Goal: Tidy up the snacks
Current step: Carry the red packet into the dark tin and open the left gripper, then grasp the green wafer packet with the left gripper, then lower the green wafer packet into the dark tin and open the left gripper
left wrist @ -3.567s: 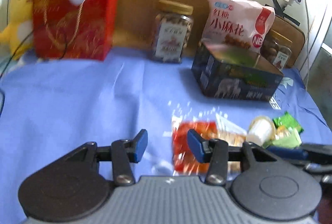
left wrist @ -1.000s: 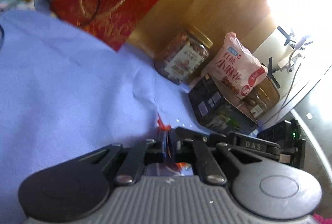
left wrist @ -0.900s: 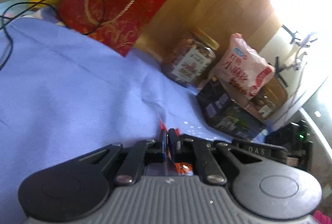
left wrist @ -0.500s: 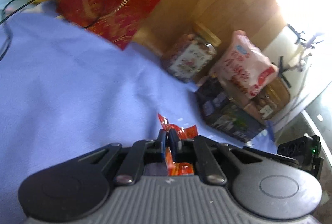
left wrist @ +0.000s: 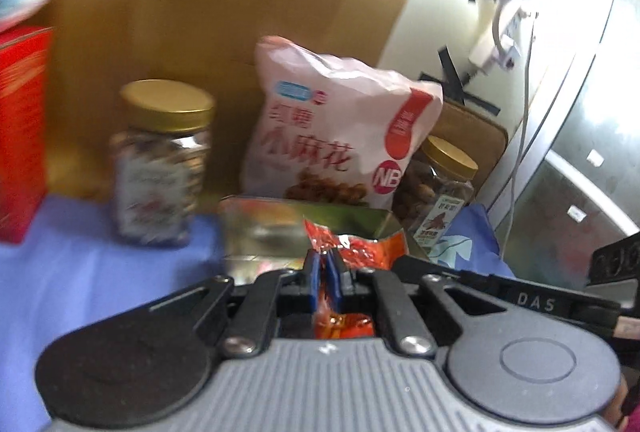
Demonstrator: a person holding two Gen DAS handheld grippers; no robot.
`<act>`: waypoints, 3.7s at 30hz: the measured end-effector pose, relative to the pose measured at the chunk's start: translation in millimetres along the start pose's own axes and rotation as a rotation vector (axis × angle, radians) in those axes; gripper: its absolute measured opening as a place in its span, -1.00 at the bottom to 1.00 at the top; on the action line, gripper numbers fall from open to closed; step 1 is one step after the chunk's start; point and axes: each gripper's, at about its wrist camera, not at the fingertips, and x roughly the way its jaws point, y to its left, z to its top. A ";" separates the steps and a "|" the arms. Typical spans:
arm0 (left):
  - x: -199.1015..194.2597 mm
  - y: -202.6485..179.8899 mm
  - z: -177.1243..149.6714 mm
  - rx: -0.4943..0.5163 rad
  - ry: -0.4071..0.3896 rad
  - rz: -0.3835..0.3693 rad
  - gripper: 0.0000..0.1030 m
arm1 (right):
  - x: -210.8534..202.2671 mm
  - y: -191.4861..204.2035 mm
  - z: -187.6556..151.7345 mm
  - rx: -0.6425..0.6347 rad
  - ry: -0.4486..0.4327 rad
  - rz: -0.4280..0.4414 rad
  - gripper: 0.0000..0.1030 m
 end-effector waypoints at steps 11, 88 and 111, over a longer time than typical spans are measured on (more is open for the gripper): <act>77.0 -19.0 -2.2 0.078 0.040 0.124 -0.61 | 10.5 -49.4 12.6 -0.092 -0.052 -0.152 -0.79; 77.7 2.2 -4.5 -0.017 0.066 0.179 -0.35 | 32.5 -21.5 -2.7 -0.270 -0.022 -0.058 -0.68; -34.8 -19.1 -114.4 0.004 0.182 -0.018 0.02 | -49.0 50.3 -123.0 -0.463 0.185 0.019 -0.01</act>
